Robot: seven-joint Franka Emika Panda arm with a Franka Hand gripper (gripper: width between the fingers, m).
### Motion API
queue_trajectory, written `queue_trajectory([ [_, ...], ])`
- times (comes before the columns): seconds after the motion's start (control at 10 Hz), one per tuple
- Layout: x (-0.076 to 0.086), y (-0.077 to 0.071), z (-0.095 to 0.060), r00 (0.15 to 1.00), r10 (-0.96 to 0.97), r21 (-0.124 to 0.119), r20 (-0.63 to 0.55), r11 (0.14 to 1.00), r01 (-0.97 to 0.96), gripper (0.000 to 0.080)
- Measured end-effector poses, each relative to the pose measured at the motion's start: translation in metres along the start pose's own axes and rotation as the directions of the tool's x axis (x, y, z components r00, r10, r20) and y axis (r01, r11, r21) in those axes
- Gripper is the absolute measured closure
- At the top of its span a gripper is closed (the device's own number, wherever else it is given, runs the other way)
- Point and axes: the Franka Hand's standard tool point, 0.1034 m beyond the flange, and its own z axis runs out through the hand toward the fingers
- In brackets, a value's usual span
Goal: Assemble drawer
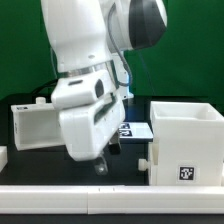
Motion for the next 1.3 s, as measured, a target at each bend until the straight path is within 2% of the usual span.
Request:
queue_trajectory([
  [0.1,-0.015,-0.005,-0.015,1.0,0.013,-0.066,0.019,0.998,-0.012,0.0145],
  [0.3,-0.043,-0.01,-0.046,0.994,0.104,-0.158,0.037,0.983,-0.097,0.0145],
  [0.4,-0.04,-0.02,-0.045,0.984,0.174,-0.17,0.028,0.971,-0.167,0.0145],
  [0.5,-0.038,-0.024,-0.041,0.985,0.167,-0.157,0.031,0.974,-0.161,0.0145],
  [0.7,-0.04,-0.024,-0.041,0.984,0.173,-0.159,0.03,0.973,-0.166,0.0145],
  [0.8,-0.044,-0.021,-0.043,0.981,0.194,-0.177,0.027,0.966,-0.186,0.0145],
  [0.9,-0.053,-0.013,-0.048,0.969,0.245,-0.219,0.019,0.947,-0.236,0.0145],
  [1.0,-0.054,-0.006,-0.058,0.952,0.307,-0.256,0.002,0.92,-0.296,0.0145],
  [1.1,-0.048,-0.001,-0.065,0.926,0.376,-0.281,-0.019,0.887,-0.366,0.0145],
  [1.2,-0.043,0.001,-0.067,0.902,0.431,-0.288,-0.034,0.86,-0.421,0.0145],
  [1.3,-0.031,-0.005,-0.065,0.876,0.481,-0.251,-0.028,0.845,-0.472,0.0145],
])
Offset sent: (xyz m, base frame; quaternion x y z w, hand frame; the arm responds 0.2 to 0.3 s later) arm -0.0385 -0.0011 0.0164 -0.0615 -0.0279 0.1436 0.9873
